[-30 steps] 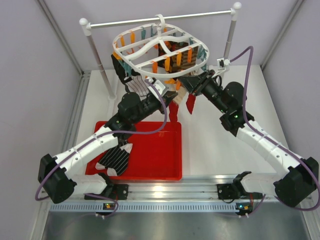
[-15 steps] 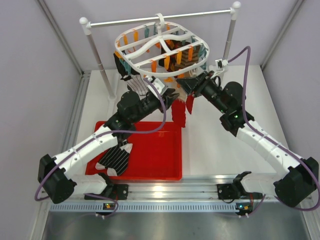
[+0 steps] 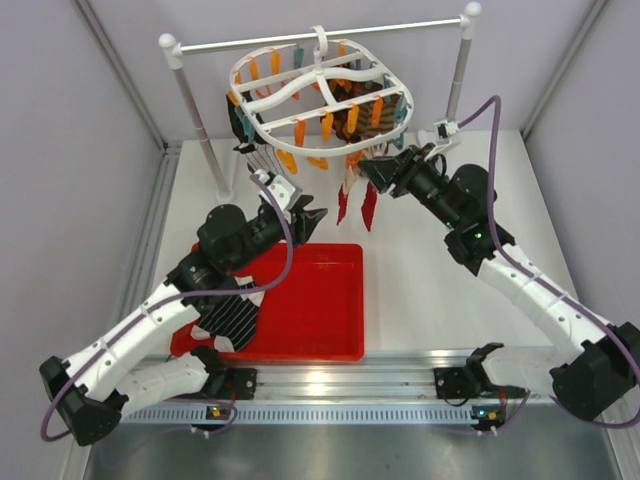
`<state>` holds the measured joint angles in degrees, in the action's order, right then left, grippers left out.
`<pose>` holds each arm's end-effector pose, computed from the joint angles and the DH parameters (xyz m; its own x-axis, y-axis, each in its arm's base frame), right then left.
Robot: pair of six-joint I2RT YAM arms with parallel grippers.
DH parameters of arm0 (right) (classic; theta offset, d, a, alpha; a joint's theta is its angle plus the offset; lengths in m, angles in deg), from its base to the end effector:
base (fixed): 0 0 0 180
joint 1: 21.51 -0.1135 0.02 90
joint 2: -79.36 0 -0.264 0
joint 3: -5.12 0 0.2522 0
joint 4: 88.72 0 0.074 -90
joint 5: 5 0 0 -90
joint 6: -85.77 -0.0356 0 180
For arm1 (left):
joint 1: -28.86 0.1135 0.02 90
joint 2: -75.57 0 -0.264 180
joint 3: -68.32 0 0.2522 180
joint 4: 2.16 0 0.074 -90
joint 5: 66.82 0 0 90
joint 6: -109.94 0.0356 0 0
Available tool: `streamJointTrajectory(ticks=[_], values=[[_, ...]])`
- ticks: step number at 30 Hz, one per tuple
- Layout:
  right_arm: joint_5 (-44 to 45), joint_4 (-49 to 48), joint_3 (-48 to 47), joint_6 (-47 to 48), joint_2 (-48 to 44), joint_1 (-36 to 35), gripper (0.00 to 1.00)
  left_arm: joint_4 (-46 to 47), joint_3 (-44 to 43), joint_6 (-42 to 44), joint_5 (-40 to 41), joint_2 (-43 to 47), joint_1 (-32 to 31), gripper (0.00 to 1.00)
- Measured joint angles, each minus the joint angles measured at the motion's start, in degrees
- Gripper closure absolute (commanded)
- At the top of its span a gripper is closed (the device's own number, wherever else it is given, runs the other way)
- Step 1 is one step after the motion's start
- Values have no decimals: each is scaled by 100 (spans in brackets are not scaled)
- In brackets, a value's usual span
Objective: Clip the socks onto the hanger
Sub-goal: Clamp the sock onto the hanger, then open the clamp at the hanger.
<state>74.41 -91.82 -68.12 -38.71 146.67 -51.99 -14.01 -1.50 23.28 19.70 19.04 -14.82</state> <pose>0.2351 0.1460 0.4002 -0.2593 0.4931 -0.8304 -0.6165 0.5773 0.5353 0.1644 -0.1600 0.3945 0.0609 0.0223 -0.9979 0.7309 0.6798 0.0598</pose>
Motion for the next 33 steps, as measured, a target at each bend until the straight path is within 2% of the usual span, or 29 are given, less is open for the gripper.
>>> streamJointTrajectory(ticks=[7, 10, 11, 14, 16, 23, 28, 33], values=[[-70, 223, 247, 299, -479, 7, 35, -968, 4, 219, -216, 616, 256, 45], [-197, 376, 389, 509, -824, 20, 26, -1307, 4, 210, -466, 782, 708, 43], [-275, 435, 402, 597, -929, 22, 15, -1403, 4, 181, -533, 820, 898, 42], [-584, 605, 385, 824, -1147, 26, 5, -1585, 26, 13, -774, 920, 1399, 39], [-868, 844, 304, 953, -1178, 26, 5, -1652, 46, -79, -931, 992, 1558, 37], [-1296, 1349, -286, 1338, -756, -413, 20, -1224, 343, -581, -1239, 1091, 1626, 33], [-973, 1386, -518, 1637, -367, -1255, 34, -481, 505, -1071, -1379, 890, 1626, 34], [-527, 1200, -778, 1742, 151, -1808, 36, 203, 643, -1346, -1344, 723, 1626, 34]])
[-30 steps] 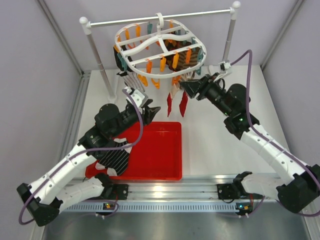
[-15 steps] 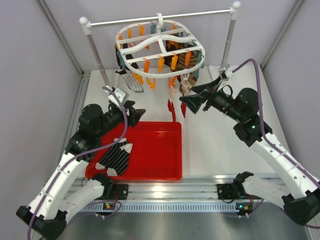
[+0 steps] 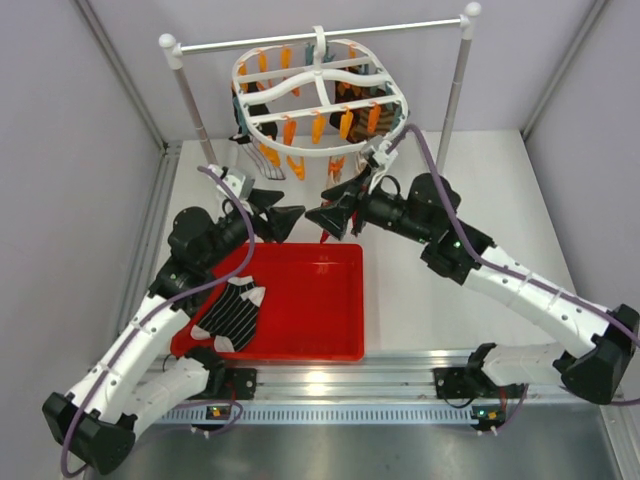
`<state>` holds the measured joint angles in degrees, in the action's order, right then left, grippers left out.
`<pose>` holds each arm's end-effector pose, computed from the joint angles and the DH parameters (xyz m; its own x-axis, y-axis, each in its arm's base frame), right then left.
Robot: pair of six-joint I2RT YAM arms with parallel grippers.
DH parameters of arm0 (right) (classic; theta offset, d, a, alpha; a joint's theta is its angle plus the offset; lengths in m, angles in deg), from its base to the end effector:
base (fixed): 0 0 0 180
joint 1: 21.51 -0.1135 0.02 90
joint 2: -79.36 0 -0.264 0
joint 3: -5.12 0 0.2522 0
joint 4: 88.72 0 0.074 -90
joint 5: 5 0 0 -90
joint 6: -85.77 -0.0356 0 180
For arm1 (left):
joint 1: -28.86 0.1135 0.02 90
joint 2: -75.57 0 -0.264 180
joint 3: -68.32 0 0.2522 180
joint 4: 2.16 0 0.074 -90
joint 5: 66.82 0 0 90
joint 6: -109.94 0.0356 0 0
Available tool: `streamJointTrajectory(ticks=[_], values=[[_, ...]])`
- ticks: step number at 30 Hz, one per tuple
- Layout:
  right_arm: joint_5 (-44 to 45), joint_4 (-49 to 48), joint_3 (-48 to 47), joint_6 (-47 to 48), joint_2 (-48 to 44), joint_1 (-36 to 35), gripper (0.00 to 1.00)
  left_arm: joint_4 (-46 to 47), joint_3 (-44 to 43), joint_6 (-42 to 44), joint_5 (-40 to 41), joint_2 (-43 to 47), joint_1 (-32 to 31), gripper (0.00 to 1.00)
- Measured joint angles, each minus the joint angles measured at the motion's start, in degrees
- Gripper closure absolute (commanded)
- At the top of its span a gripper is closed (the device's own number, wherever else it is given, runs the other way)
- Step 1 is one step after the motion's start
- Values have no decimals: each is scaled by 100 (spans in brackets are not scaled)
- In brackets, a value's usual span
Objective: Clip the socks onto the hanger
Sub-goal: Open the clamp at the hanger.
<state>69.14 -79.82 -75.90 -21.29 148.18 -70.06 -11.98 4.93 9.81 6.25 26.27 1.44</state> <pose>0.1775 0.2157 0.4192 -0.2281 0.1681 -0.9590 -0.8731 0.4006 0.2778 0.1729 -0.1014 0.3831 -0.0578 -0.1596 -0.9855 0.6991 0.6983 -0.1540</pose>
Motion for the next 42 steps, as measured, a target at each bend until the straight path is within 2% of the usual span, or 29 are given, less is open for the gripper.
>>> streamJointTrajectory(ticks=[8, 15, 29, 36, 42], values=[[1099, -509, -22, -166, 737, 11, 39, 297, 131, -24, 446, 7, 2, 35], [1596, -680, 42, -262, 745, 304, 39, 826, 131, -96, 431, -197, 15, 34], [1458, -761, 363, -251, 247, 839, 39, 2312, 131, -603, 306, -1478, 17, 28], [1305, -756, 470, -310, 229, 1095, 39, 2863, 131, -581, -155, -1626, 15, 38], [1045, -809, 470, -457, 229, 1325, 41, 3141, 57, -472, -518, -1939, -46, 38]])
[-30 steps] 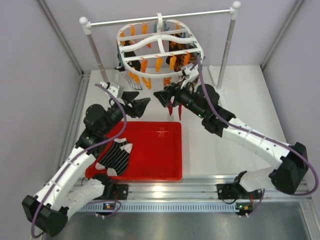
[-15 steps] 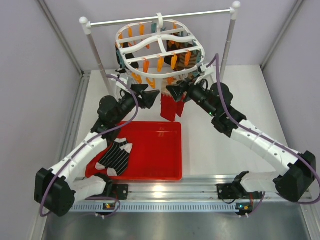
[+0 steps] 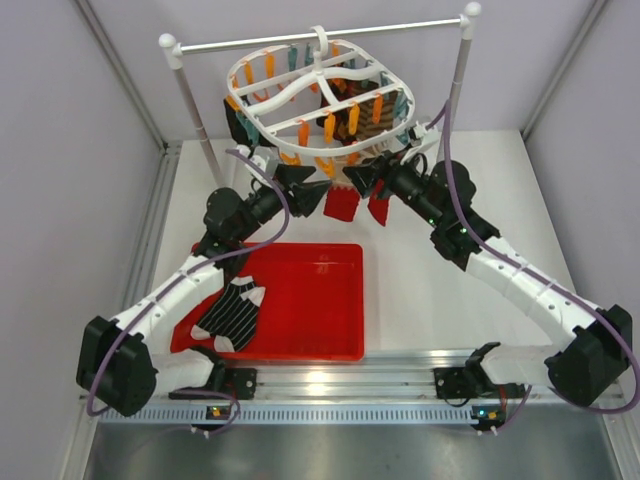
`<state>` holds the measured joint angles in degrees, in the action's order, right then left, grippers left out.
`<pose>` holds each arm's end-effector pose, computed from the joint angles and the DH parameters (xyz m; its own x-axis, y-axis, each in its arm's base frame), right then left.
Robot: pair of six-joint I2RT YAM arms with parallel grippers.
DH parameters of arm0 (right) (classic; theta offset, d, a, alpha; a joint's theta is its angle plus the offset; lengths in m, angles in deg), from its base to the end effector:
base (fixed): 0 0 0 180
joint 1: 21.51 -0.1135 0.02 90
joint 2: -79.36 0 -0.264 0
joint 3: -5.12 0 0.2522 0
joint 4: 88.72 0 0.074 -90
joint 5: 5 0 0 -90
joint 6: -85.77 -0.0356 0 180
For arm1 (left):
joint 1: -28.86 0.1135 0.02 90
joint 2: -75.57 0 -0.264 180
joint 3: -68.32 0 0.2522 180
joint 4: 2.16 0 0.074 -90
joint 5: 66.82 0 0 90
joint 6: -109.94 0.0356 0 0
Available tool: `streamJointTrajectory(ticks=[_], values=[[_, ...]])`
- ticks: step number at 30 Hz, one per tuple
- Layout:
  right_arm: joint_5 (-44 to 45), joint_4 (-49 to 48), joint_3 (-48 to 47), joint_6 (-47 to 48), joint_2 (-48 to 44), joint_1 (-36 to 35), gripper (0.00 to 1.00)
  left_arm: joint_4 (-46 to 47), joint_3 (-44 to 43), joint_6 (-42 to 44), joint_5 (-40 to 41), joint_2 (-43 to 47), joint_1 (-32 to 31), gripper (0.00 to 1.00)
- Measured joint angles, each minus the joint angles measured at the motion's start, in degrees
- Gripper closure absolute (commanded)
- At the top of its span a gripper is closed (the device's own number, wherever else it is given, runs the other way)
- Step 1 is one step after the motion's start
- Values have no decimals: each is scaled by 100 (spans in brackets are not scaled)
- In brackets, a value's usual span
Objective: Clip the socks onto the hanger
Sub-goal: Open the clamp at the hanger.
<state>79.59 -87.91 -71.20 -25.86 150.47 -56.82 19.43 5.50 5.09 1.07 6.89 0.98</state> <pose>0.2386 0.1731 0.3946 -0.1822 0.3207 -0.9295 -0.6293 0.6883 0.3608 0.2394 -0.1418 0.3627 0.0385 -0.2890 -0.9566 0.7897 0.5953 -0.1481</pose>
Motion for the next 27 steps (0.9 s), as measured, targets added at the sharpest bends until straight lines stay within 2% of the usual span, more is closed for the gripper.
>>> streamJointTrajectory(ticks=[11, 14, 15, 21, 22, 27], values=[[-584, -144, 2, -129, -22, 24, 44, 212, -501, 59, -114, -564, -173, 34], [-647, -208, 2, -155, -63, 33, 44, 284, -623, 87, -136, -713, -234, 43], [-671, -208, 2, -157, -76, 33, 44, 321, -658, 98, -151, -763, -260, 51], [-695, -205, 2, -201, -151, 35, 45, 348, -688, 214, -234, -798, -339, 75], [-691, -205, 2, -214, -162, 35, 45, 345, -688, 236, -232, -798, -341, 82], [-654, -210, 2, -317, -181, 35, 46, 319, -688, 389, -205, -793, -382, 92]])
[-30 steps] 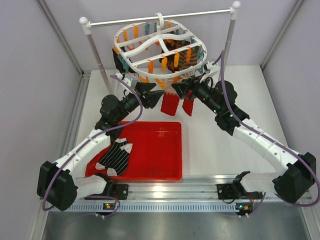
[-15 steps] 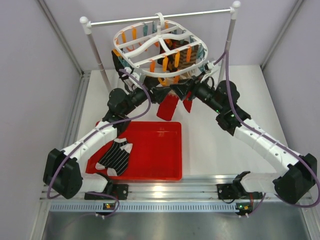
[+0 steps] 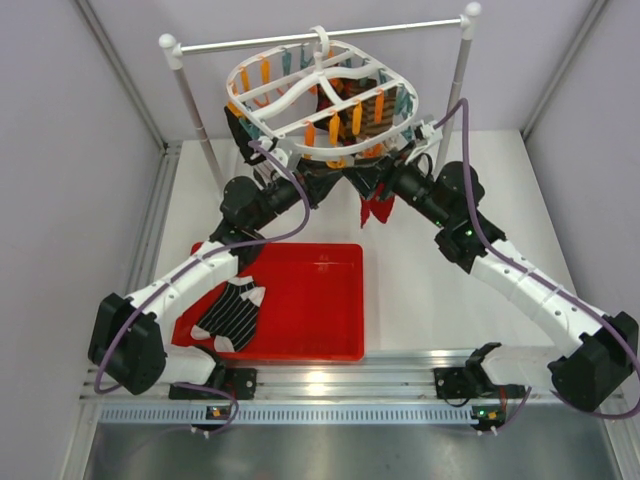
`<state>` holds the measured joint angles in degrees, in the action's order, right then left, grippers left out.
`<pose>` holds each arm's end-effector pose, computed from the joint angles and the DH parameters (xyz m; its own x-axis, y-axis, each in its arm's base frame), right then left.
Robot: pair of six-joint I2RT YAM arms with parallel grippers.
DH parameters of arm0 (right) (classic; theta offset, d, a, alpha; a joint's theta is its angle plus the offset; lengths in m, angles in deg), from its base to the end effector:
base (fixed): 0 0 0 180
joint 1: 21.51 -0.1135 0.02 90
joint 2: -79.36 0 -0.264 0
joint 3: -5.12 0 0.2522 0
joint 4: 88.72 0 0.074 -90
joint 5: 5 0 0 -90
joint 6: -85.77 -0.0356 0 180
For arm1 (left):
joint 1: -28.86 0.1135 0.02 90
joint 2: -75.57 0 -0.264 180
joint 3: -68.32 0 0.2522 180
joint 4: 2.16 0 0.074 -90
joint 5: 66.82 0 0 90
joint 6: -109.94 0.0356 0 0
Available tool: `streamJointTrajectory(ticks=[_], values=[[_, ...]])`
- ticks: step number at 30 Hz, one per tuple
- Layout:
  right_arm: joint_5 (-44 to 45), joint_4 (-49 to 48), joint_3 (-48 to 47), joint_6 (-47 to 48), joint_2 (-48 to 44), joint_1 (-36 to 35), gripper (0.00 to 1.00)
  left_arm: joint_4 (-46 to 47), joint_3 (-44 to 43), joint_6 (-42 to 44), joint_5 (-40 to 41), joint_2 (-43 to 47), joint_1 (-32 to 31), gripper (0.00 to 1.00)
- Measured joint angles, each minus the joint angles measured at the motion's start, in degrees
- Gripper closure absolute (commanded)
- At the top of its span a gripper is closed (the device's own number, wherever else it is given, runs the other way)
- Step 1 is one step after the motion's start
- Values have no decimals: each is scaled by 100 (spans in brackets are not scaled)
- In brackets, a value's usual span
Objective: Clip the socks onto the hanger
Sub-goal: Open the clamp at the hanger.
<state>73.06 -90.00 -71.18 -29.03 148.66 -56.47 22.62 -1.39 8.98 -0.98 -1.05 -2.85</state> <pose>0.2291 0.1692 0.4069 -0.1984 0.3620 -0.9108 -0.7107 0.5868 0.3880 0.2566 -0.1757 0.3727 0.1021 -0.2670 -0.9583 0.8458 0.5304 -0.0576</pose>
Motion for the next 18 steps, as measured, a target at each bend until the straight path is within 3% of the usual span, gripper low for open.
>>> streamJointTrajectory(ticks=[5, 11, 14, 18], values=[[116, -4, -13, -42, 4, 0, 46, -17, 0, 190, 59, 0, -144, 99], [295, -44, -61, -28, 90, -17, 47, -146, -20, 466, 142, 11, -297, 100], [407, -50, -140, 4, 153, -42, 54, -278, -24, 636, 258, 55, -391, 100], [452, -83, -186, 44, 177, -90, 81, -426, -74, 807, 435, 90, -511, 87]])
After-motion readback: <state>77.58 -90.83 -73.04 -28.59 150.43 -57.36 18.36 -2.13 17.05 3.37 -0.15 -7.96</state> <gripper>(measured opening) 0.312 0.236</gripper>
